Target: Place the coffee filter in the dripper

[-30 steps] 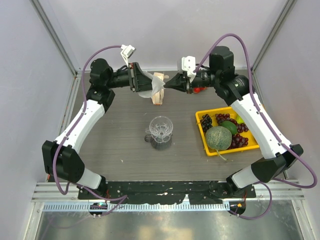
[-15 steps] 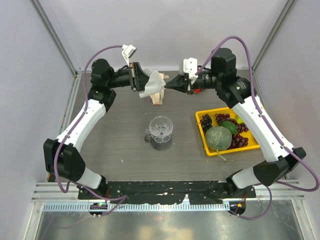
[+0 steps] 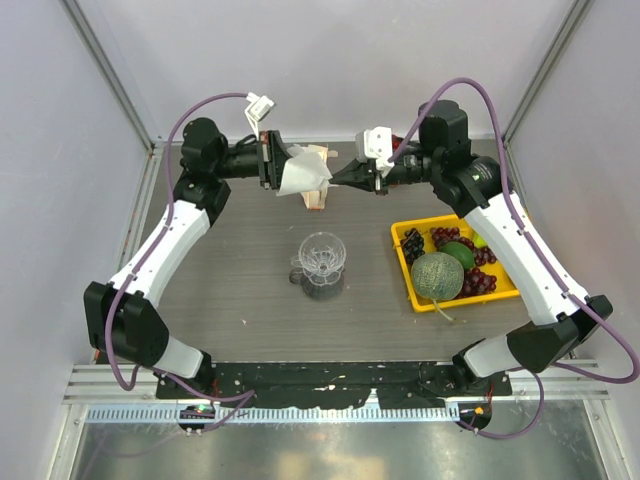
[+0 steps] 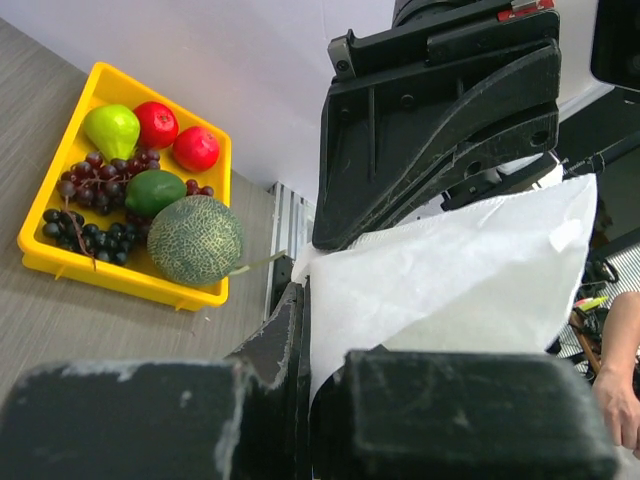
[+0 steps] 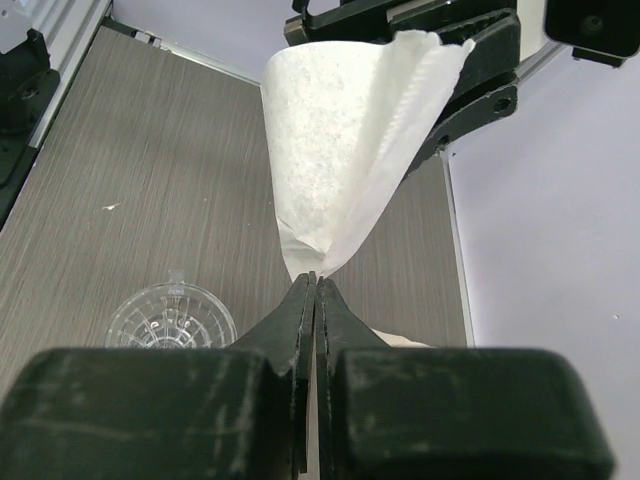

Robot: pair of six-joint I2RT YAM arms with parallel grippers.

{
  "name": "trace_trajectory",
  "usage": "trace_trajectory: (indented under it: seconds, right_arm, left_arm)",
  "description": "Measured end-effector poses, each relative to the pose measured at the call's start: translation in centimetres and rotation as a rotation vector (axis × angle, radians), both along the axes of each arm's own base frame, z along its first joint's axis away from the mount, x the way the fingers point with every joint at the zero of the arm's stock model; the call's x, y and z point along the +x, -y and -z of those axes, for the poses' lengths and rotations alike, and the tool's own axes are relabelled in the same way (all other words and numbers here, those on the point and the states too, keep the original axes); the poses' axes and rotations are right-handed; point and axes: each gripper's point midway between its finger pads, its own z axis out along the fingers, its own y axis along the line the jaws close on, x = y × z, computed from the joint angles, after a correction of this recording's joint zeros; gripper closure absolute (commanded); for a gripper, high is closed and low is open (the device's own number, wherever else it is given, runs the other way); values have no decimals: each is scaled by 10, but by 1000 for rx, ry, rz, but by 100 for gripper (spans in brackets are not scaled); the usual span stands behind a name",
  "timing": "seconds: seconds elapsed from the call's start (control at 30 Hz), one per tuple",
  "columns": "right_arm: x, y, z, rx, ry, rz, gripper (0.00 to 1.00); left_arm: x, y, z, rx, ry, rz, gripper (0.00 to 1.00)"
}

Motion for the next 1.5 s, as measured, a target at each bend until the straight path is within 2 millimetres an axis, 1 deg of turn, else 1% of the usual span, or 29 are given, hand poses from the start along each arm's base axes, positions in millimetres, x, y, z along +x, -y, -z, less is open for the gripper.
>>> trace_trajectory:
  seconds: [0.2,0.33,0.4,0.57,0.63,0.73,0.83,0.87,0.9,0.97,1.07,1.17,1.23,1.33,1.4,1.5]
  right_arm:
    - [-4,0,5,-18,-6,-16,95]
    - [-6,0,2,-16,-3,-18,95]
    - [-6,0,1,-16,-3,-18,95]
    - [-7,1,3,-20,-17,-16,95]
    - [-6,2,3,-21,-25,-11,95]
    - [-4,5,4,-22,-36,0,95]
    - [-1,8,5,-23,-42,14,95]
    - [0,9,5,-23,-42,19,95]
    - [1,9,5,-24,-42,22,95]
    - [4,11,6,-24,-43,34,95]
    - [9,12,10,-11,-36,66,95]
    - [10,13,16,5,-27,84,95]
    - [11,13,16,20,-19,92,95]
    - [15,12,12,53,12,113,95]
    - [18,12,11,73,32,127,95]
    - [21,12,8,99,63,137,95]
  left_arm:
    - [-4,0,-1,-1,19,21,100]
    - [-7,0,-4,-9,52,34,99]
    - [-7,0,-4,-8,60,36,93]
    - [-5,-1,2,13,76,14,63]
    - [-4,-2,6,29,78,-6,58]
    - [-1,-4,12,56,76,-36,59]
    - [0,-6,15,70,71,-54,72]
    - [0,-8,15,72,69,-62,73]
    - [1,-9,15,73,73,-69,72]
    - [0,-12,15,73,77,-81,61]
    - [0,-15,13,68,60,-90,54]
    - [0,-15,16,59,13,-94,53]
    - [1,-15,19,53,-21,-99,49]
    - [5,-14,17,41,-57,-106,42]
    - [9,-16,15,26,-80,-116,41]
    - [18,-21,14,2,-120,-143,43]
